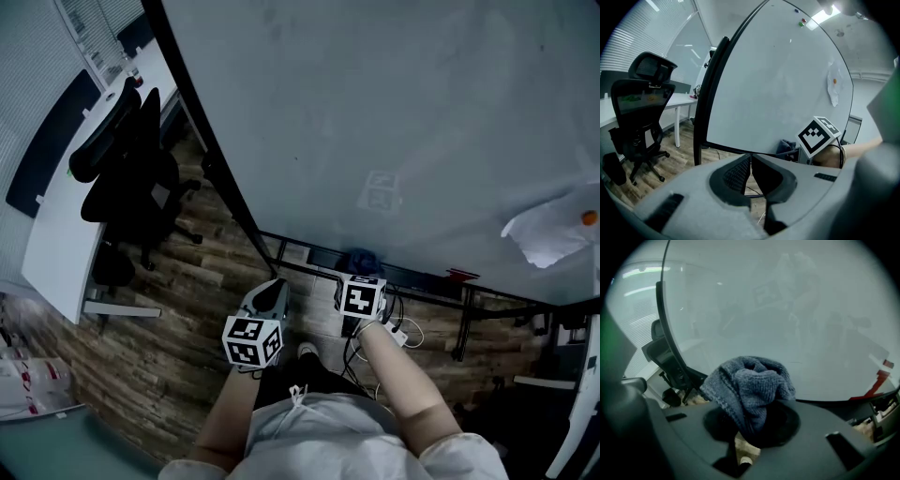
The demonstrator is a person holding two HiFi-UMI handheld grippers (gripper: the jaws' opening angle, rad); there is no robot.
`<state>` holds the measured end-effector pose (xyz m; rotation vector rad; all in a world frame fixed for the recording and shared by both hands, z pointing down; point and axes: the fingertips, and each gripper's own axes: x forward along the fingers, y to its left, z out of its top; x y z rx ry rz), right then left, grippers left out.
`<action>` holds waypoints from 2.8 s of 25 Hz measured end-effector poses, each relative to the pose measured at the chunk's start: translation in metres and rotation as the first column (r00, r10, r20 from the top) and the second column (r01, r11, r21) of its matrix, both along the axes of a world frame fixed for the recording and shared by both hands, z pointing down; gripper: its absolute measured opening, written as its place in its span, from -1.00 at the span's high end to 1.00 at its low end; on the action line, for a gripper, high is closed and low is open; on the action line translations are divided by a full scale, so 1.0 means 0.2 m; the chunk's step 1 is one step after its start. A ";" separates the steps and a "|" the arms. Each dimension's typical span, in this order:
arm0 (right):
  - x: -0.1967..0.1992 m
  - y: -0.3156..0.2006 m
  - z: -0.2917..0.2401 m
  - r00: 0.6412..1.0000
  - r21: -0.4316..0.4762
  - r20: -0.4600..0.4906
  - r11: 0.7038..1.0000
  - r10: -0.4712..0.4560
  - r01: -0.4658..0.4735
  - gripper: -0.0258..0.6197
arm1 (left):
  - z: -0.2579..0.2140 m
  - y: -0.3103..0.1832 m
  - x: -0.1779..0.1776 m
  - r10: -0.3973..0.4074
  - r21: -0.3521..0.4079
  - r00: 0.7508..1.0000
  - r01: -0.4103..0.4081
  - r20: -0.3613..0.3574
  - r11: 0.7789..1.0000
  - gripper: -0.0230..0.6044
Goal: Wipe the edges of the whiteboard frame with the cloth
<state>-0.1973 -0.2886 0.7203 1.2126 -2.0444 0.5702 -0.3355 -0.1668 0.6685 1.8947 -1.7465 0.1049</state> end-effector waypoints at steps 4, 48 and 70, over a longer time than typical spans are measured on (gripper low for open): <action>-0.22 0.04 -0.01 0.999 -0.022 0.019 0.999 -0.042 0.042 0.68 | -0.04 -0.03 -0.11 0.035 0.014 0.999 -0.035 0.016 0.999 0.85; -1.15 0.38 -0.05 0.992 -0.049 0.112 0.997 0.057 -0.052 0.68 | -0.02 0.27 -0.94 0.215 -0.004 0.976 -0.215 0.025 0.977 0.85; -0.39 0.62 -1.21 0.922 0.479 0.299 0.875 -0.246 0.078 0.68 | -1.04 0.16 -0.11 0.341 0.366 0.924 -0.381 0.171 0.849 0.85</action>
